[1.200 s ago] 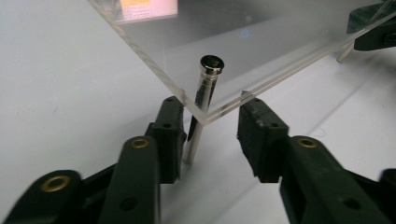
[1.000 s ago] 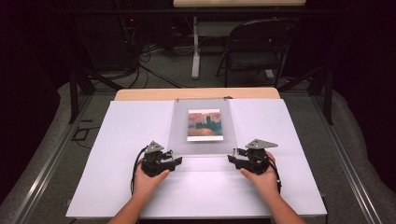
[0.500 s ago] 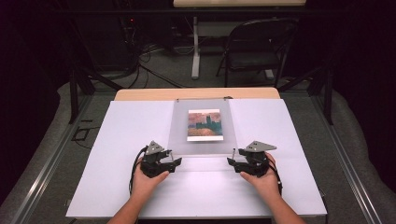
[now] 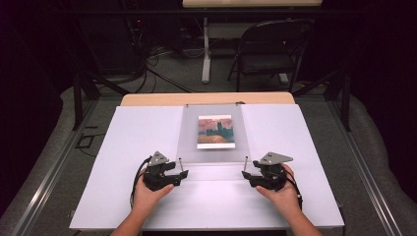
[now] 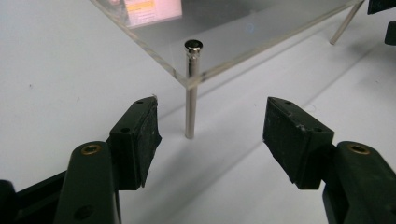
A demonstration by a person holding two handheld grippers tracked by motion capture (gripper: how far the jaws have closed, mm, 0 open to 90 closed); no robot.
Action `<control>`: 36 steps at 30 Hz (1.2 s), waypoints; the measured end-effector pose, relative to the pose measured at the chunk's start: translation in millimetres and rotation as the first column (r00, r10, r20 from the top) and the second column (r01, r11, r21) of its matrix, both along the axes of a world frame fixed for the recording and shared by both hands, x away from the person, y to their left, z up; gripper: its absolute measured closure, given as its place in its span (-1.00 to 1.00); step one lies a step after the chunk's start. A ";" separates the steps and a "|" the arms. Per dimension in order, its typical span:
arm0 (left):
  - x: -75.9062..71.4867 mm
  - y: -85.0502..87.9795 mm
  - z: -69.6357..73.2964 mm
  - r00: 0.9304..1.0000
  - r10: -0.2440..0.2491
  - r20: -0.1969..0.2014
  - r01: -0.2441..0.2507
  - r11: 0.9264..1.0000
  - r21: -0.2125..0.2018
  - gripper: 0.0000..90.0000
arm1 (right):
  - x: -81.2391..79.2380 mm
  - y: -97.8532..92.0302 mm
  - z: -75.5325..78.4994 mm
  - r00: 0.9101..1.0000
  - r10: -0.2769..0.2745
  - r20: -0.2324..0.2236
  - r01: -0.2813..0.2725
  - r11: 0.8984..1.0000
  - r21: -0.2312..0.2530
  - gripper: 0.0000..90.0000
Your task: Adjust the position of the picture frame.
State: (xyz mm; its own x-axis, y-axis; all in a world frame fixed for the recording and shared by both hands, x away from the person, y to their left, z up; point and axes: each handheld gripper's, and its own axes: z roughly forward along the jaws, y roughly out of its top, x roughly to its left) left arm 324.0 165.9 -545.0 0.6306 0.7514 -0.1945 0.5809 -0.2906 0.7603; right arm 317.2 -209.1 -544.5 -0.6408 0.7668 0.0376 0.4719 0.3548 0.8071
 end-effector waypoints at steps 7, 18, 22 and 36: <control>-18.9 14.7 7.2 1.000 0.000 0.005 0.000 1.000 -0.015 -0.20 | -20.9 -9.6 6.8 1.000 0.013 0.012 -0.013 1.000 -0.007 -0.12; -34.0 28.8 19.0 1.000 0.028 0.000 -0.028 0.998 -0.063 -0.20 | -38.6 -20.6 14.4 1.000 0.014 0.012 -0.014 0.999 0.037 -0.05; -31.4 31.6 23.2 0.999 0.034 -0.006 -0.034 0.996 -0.087 -0.21 | -37.9 -20.3 15.8 1.000 0.014 0.005 -0.014 0.999 0.033 -0.02; -5.9 31.3 49.0 1.000 0.007 -0.004 -0.007 0.997 -0.076 -0.20 | -13.2 -20.3 39.4 1.000 -0.018 -0.016 0.019 0.996 0.092 -0.16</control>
State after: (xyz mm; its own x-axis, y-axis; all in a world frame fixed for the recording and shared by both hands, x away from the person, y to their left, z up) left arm 318.1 197.2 -496.1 0.6247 0.7385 -0.2538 0.5856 -0.2280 0.7779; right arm 304.0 -229.3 -505.0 -0.6255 0.7712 0.1185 0.4904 0.2704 0.8285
